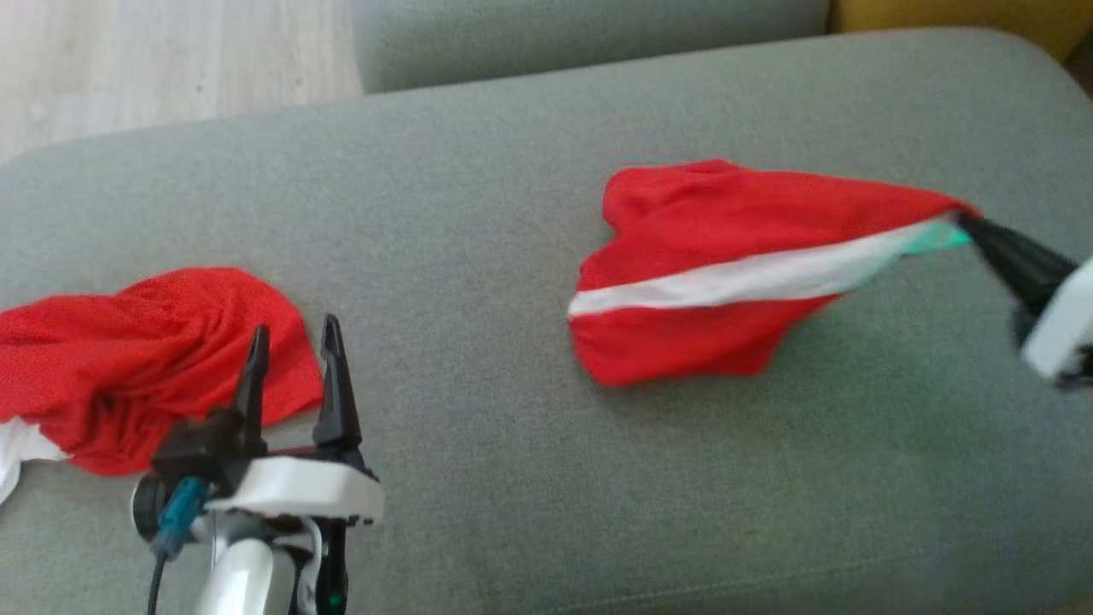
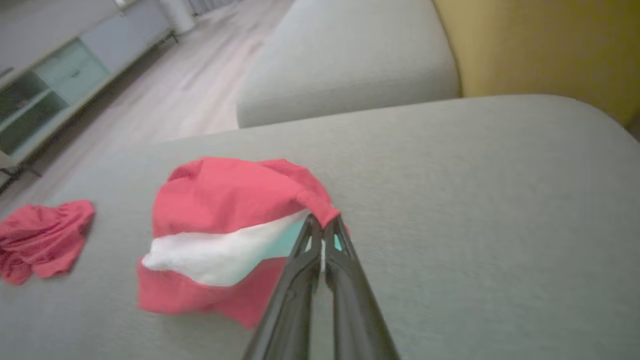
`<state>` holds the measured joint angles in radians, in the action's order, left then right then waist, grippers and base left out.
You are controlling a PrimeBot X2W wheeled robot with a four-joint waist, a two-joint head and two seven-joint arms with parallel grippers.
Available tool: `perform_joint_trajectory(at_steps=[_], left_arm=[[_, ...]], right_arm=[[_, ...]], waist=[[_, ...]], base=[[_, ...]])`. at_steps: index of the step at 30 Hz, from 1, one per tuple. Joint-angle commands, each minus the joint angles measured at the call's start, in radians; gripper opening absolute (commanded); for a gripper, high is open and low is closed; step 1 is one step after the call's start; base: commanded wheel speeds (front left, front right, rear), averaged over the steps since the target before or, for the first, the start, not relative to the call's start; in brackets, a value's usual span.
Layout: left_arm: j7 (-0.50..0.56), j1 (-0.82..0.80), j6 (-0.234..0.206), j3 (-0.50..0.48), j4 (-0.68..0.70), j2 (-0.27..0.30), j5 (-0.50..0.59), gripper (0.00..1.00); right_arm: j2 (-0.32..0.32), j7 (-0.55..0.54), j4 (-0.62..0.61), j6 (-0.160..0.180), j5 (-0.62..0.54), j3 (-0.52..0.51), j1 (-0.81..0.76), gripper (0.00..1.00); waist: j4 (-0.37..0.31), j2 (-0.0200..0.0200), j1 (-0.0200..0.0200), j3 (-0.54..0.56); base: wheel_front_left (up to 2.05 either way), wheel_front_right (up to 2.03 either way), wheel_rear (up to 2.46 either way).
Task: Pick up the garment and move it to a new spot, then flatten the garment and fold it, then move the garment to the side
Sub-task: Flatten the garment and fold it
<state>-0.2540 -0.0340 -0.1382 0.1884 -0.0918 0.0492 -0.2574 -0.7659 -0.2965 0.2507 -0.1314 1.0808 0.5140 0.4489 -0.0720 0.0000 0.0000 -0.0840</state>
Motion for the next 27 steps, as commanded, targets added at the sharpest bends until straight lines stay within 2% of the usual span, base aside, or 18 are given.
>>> perform_joint_trajectory(at_steps=[1, 5, 9, 10, 11, 14, 18, 24, 27], left_arm=[[-0.008, -0.056, -0.006, -0.024, 0.032, 0.001, -0.002, 1.0], [-0.008, -0.081, -0.009, -0.007, 0.024, 0.001, 0.0, 1.0], [-0.008, -0.102, -0.013, 0.007, 0.014, 0.001, 0.0, 1.0], [-0.008, -0.105, -0.013, 0.01, 0.011, 0.001, -0.001, 1.0], [-0.008, -0.107, -0.012, 0.011, 0.007, 0.001, -0.001, 1.0], [-0.008, -0.112, -0.01, 0.007, -0.003, 0.001, -0.003, 1.0], [-0.008, -0.103, -0.007, -0.006, -0.008, 0.001, -0.004, 1.0], [-0.008, -0.079, 0.005, -0.04, 0.017, 0.001, 0.002, 1.0], [-0.008, -0.072, 0.009, -0.052, 0.042, 0.001, 0.009, 1.0]], right_arm=[[-0.036, -0.013, -0.011, 0.001, -0.01, -0.012, 0.017, 0.0], [-0.087, -0.097, 0.1, 0.001, -0.072, -0.04, 0.021, 0.0], [-0.078, -0.135, 0.206, 0.001, -0.173, -0.047, 0.042, 0.0], [-0.066, -0.143, 0.232, 0.001, -0.191, -0.049, 0.048, 0.15], [-0.051, -0.145, 0.252, 0.001, -0.207, -0.05, 0.057, 1.0], [-0.004, -0.123, 0.274, 0.001, -0.235, -0.059, 0.072, 1.0], [0.022, -0.08, 0.254, 0.001, -0.287, -0.084, 0.063, 1.0], [0.102, 0.061, 0.121, 0.001, -0.38, -0.179, 0.018, 1.0], [0.181, 0.16, 0.048, 0.001, -0.452, -0.234, -0.041, 1.0]], waist=[[-0.009, 0.0, 0.0, -0.02], [-0.002, 0.0, 0.0, -0.059], [0.019, 0.0, 0.0, -0.088], [0.024, 0.0, 0.0, -0.091], [0.029, 0.0, 0.0, -0.093], [0.036, 0.0, 0.0, -0.087], [0.031, 0.0, 0.0, -0.052], [0.001, 0.0, 0.0, 0.0], [-0.009, 0.0, 0.0, 0.013]], base=[[0.0, 0.0, 0.0], [0.0, 0.0, 0.0], [0.0, 0.0, 0.0], [0.0, 0.0, 0.0], [0.0, 0.0, 0.0], [0.0, 0.0, 0.0], [0.0, 0.0, 0.0], [0.0, 0.0, 0.0], [0.0, 0.0, 0.0]])
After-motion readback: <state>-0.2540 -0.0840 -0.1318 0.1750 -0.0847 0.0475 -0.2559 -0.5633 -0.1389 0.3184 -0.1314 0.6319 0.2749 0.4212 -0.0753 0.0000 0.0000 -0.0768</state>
